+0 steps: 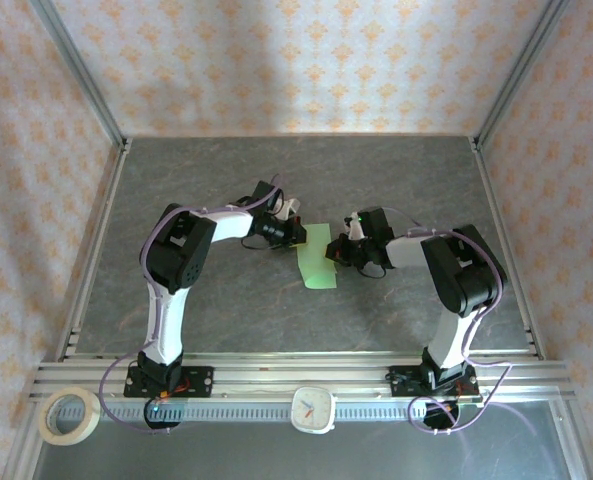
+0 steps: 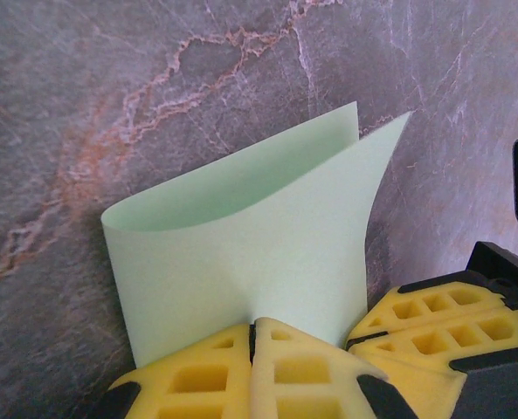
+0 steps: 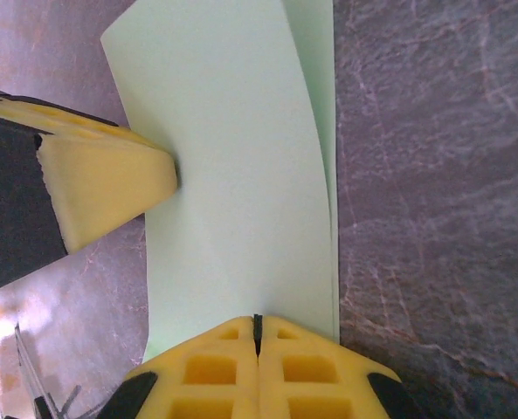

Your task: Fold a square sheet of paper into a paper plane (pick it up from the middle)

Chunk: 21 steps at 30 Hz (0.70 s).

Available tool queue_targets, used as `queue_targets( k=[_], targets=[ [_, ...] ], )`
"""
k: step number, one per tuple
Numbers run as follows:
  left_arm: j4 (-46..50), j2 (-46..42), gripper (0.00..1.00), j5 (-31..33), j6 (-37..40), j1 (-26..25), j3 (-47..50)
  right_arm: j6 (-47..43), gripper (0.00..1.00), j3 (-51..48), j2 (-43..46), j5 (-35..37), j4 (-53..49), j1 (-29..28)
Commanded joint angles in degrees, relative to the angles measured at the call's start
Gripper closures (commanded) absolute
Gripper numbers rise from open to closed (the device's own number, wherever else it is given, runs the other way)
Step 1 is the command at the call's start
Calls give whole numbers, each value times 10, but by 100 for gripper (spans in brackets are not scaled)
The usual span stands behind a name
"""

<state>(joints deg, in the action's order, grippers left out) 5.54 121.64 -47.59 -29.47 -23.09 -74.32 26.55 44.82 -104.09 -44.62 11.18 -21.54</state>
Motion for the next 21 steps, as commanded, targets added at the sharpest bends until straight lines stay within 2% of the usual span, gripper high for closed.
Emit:
queue_targets(
  k=[1,8,17,21],
  targets=[
    [0,22,100,61,-8,26,-3,-14,100,-43,-46,98,-111,12],
    [-44,18,100,79,-67,48,-8,-17,100,-46,-42,97,-112,17],
    [-30,31,100,109,-98,52,-38,-18,100,-47,-41,93,-112,17],
    [-29,12,100,125,-107,51,-37,-16,100,-49,-41,94,-109,17]
  ],
)
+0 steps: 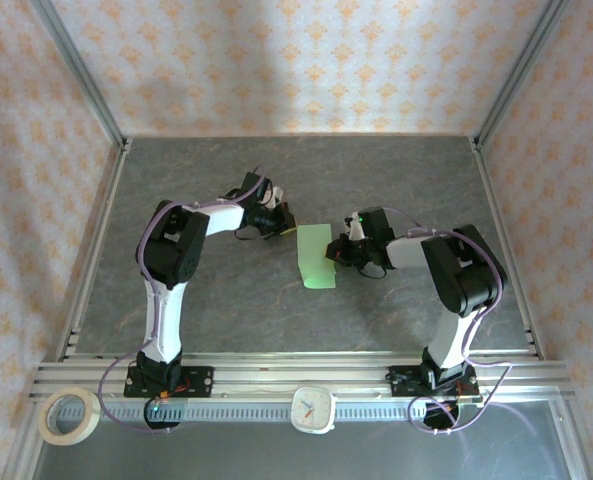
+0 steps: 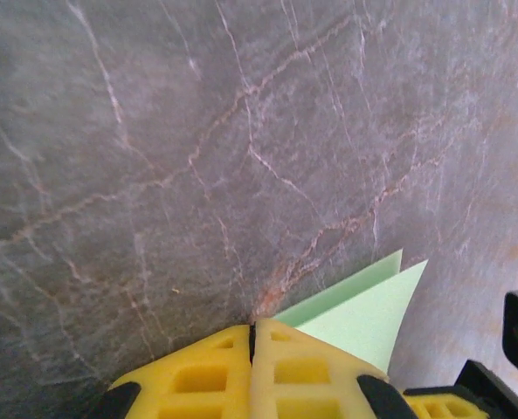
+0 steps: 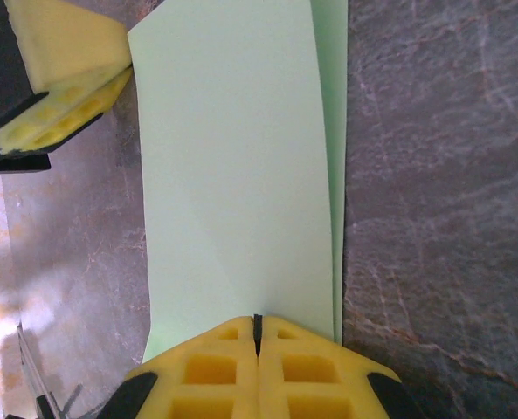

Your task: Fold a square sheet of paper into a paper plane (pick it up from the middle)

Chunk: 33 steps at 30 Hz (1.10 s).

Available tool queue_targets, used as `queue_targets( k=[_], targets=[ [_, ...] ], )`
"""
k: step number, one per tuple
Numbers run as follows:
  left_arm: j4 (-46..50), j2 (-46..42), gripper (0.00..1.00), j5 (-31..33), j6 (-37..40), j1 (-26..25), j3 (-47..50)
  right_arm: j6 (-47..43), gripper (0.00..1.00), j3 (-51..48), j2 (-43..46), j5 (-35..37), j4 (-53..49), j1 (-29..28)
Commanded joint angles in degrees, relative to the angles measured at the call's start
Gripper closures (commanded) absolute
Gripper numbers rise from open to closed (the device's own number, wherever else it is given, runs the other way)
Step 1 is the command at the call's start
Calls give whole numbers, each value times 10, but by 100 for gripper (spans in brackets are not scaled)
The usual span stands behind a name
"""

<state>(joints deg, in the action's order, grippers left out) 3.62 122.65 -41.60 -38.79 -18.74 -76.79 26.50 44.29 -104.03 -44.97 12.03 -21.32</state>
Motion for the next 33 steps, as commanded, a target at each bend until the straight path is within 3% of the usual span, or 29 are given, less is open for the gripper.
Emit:
queue_targets(
  k=[1,7,14,21,33],
  targets=[
    [-16,-9,100,66,-18,8,-7,-13,100,-45,-42,97,-116,15],
    [-94,-71,100,14,-35,5,42,-9,100,-45,-42,99,-113,15],
    [-78,-46,100,-79,18,-27,23,-6,100,-47,-44,99,-108,16],
    [-43,7,100,-61,30,-32,-11,-5,100,-47,-44,98,-108,16],
    [-23,51,100,26,29,2,-30,-4,100,-47,-47,96,-105,16]
  ],
)
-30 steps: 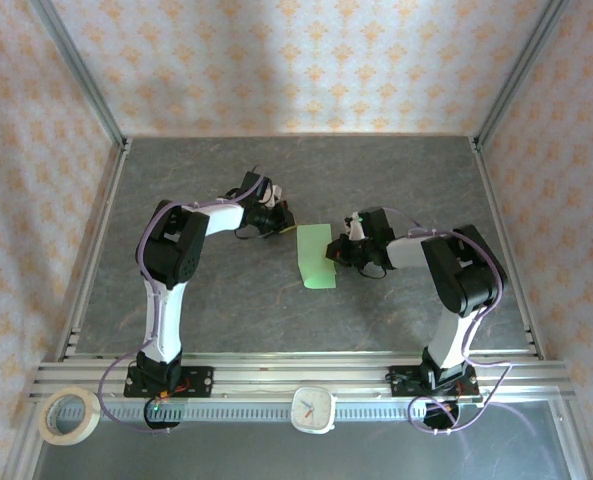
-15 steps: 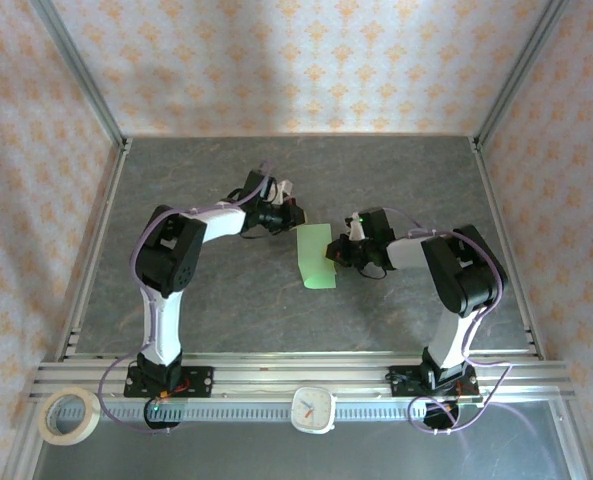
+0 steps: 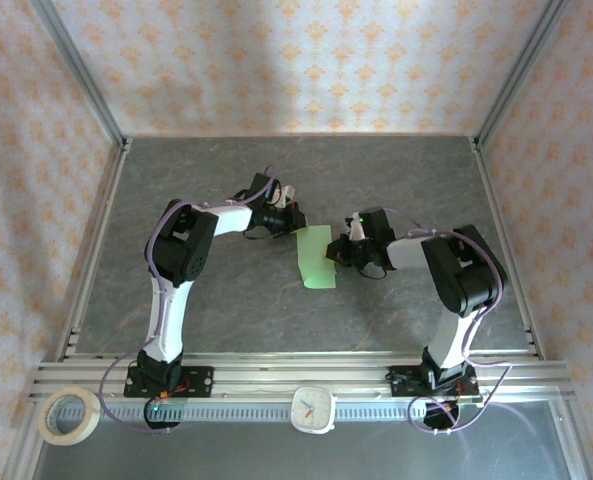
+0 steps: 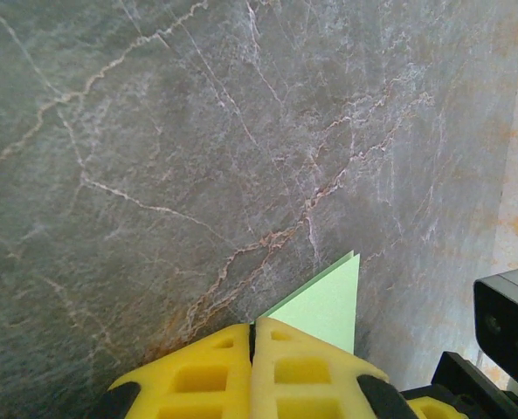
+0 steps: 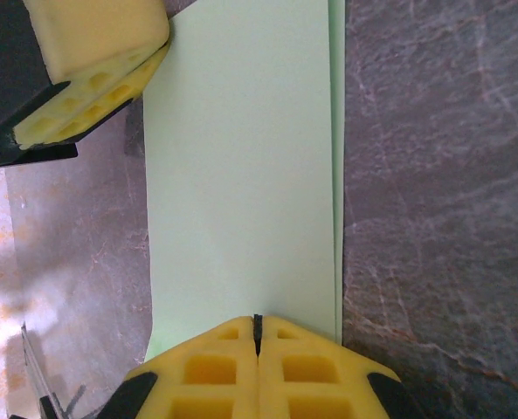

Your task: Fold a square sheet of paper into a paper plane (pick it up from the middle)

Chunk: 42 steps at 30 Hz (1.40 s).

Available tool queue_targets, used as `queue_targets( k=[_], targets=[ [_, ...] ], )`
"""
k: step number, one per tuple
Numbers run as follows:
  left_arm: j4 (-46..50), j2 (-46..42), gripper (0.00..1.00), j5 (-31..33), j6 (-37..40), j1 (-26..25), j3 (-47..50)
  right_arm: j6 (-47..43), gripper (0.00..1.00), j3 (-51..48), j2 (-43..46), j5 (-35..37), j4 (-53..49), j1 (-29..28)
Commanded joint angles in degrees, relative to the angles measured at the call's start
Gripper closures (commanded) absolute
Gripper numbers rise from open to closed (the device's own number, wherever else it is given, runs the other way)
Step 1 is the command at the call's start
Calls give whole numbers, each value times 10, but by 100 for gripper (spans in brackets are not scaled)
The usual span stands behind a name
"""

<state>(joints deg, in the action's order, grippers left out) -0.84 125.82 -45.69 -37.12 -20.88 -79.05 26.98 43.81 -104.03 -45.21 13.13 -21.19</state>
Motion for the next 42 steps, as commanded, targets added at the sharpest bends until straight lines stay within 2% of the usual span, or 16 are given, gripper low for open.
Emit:
queue_targets(
  k=[1,8,14,19,22,25,28,32,42],
  targets=[
    [17,18,100,72,10,28,-4,-8,100,-43,-46,98,-115,16],
    [-29,-22,100,82,0,42,32,2,100,-53,-43,95,-103,15],
    [-66,-99,100,43,-30,37,67,9,100,-60,-38,94,-92,15],
    [-44,-168,100,34,-28,8,111,28,100,-67,-32,95,-74,14],
    [-55,-197,100,14,-37,-28,145,35,100,-74,-23,97,-66,14],
    [-86,-195,100,-15,-55,-72,173,37,100,-77,-20,96,-62,13],
    [-83,-184,100,6,-54,-100,193,39,100,-80,-21,97,-59,13],
    [-136,-178,100,1,-89,-101,243,41,100,-84,-18,97,-56,14],
    [-89,-176,100,31,-53,-93,259,43,100,-82,-19,97,-56,13]
  ],
)
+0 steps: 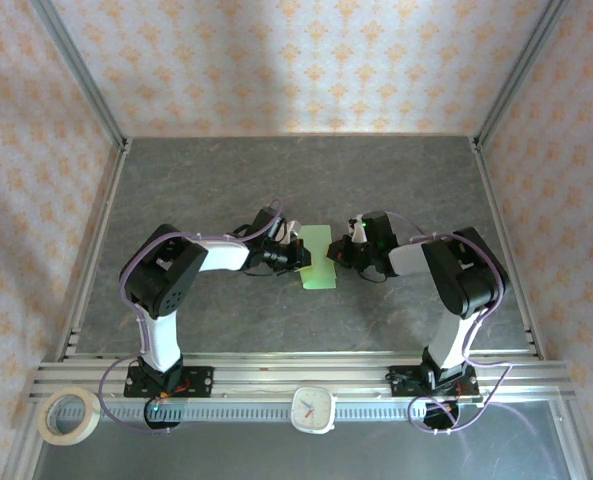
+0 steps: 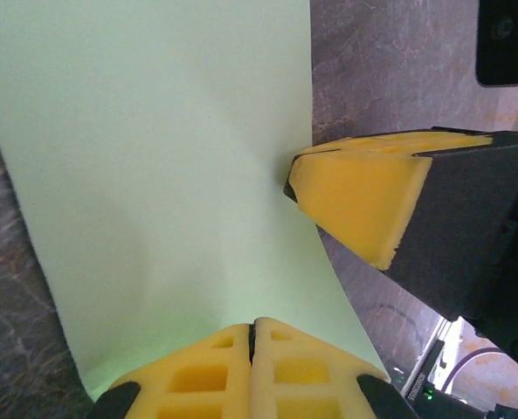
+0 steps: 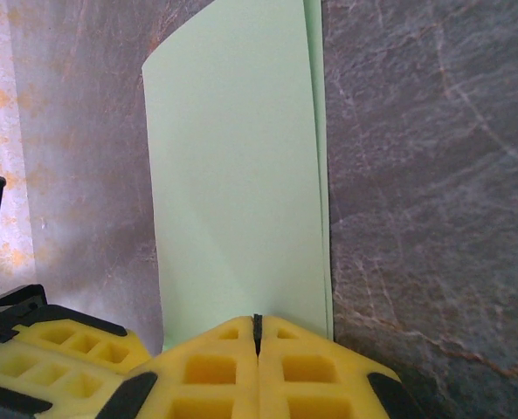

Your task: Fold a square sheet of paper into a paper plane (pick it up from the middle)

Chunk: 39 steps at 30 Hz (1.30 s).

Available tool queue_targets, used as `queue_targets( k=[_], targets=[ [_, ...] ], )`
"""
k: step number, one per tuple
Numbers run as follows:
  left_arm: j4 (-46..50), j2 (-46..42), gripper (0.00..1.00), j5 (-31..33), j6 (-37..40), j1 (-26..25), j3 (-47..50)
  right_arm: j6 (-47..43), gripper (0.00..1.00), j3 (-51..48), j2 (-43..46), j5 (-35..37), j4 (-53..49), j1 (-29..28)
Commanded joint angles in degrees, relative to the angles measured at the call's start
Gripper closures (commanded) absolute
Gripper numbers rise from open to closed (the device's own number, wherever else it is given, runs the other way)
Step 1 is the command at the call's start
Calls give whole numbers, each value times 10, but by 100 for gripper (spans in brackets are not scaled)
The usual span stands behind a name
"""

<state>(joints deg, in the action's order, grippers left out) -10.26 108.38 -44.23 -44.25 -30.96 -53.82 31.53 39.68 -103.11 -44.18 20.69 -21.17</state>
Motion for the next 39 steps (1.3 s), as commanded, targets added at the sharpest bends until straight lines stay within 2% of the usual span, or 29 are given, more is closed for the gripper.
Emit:
queue_targets(
  k=[1,8,16,23,27,32,35,39],
  targets=[
    [11,-3,100,21,25,12,12,-3,100,-40,-29,87,-133,13],
    [33,1,100,51,56,33,60,-6,100,-31,-34,93,-146,10],
    [29,-14,100,46,63,32,69,-5,100,-14,-24,101,-162,3],
    [29,-5,100,47,58,31,57,5,100,29,58,65,-181,4],
    [29,-6,100,51,57,30,58,13,96,49,74,31,-183,-7],
    [24,-4,100,53,51,25,55,43,96,74,55,12,-200,-27],
    [22,0,100,54,49,24,52,49,97,84,41,37,-207,-32],
    [22,0,100,56,49,24,52,49,97,98,23,13,-203,-37]
  ],
)
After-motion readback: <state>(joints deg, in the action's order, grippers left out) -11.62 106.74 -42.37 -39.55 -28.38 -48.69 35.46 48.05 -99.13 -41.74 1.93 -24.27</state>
